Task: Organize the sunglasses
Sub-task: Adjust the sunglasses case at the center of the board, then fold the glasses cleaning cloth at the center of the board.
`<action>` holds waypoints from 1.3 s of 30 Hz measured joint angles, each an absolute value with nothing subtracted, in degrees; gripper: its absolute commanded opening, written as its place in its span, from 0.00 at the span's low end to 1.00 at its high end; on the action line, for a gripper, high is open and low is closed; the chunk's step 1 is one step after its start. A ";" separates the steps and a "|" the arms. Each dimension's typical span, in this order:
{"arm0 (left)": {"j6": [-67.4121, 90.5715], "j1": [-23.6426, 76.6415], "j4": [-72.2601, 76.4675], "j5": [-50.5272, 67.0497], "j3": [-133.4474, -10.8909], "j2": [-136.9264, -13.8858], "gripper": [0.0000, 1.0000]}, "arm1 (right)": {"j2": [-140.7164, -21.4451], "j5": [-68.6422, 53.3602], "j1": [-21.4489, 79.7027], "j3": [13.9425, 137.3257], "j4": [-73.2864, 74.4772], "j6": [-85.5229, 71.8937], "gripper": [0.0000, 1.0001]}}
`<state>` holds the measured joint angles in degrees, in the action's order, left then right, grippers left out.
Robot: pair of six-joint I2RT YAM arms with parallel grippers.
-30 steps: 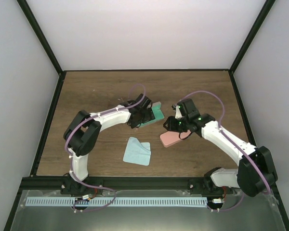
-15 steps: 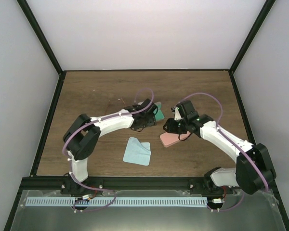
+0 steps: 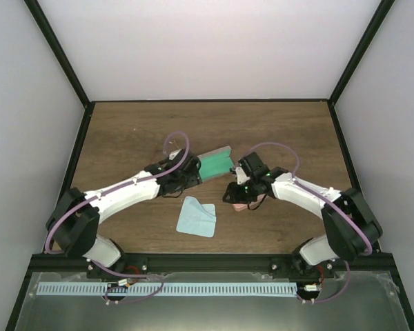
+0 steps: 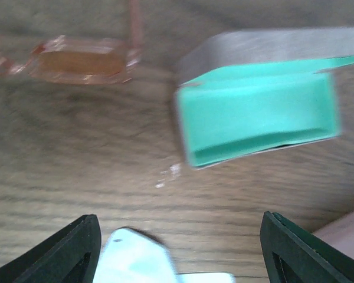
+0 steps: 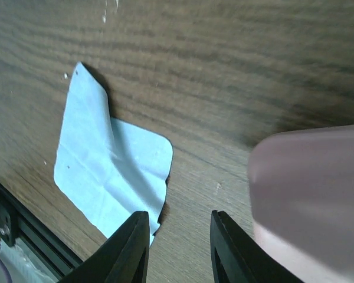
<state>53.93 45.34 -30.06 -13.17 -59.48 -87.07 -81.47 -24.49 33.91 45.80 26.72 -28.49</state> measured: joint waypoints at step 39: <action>61.80 37.36 -23.22 -0.97 -39.48 -82.65 0.75 | -101.80 -5.56 50.43 63.83 37.67 -25.08 0.28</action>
<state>61.80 37.36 -23.22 -0.97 -39.48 -82.65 -101.80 -5.56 50.43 63.83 37.67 -25.08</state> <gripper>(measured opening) 0.756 0.301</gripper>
